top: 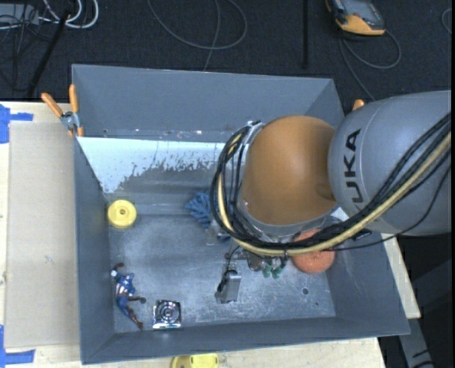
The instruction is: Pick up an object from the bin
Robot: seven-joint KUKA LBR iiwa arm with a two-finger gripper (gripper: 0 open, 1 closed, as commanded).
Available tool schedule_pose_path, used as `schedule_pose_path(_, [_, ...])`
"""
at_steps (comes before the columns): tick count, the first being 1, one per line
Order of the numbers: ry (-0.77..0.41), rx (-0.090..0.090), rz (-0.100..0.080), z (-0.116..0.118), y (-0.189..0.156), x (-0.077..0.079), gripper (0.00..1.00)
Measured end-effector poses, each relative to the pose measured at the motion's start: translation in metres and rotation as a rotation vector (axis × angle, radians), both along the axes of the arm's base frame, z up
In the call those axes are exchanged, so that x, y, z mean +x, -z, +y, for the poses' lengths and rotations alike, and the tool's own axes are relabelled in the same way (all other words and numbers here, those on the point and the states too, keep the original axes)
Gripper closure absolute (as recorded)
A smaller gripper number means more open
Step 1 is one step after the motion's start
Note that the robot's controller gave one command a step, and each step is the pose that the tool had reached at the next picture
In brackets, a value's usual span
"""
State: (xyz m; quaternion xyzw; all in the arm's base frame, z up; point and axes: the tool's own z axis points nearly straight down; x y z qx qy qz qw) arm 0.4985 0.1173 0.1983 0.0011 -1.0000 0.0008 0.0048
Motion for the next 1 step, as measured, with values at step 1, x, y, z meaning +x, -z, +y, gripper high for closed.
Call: schedule_pose_path(1, [0.003,0.002,-0.008,-0.0002,-0.0042,0.0017,0.0])
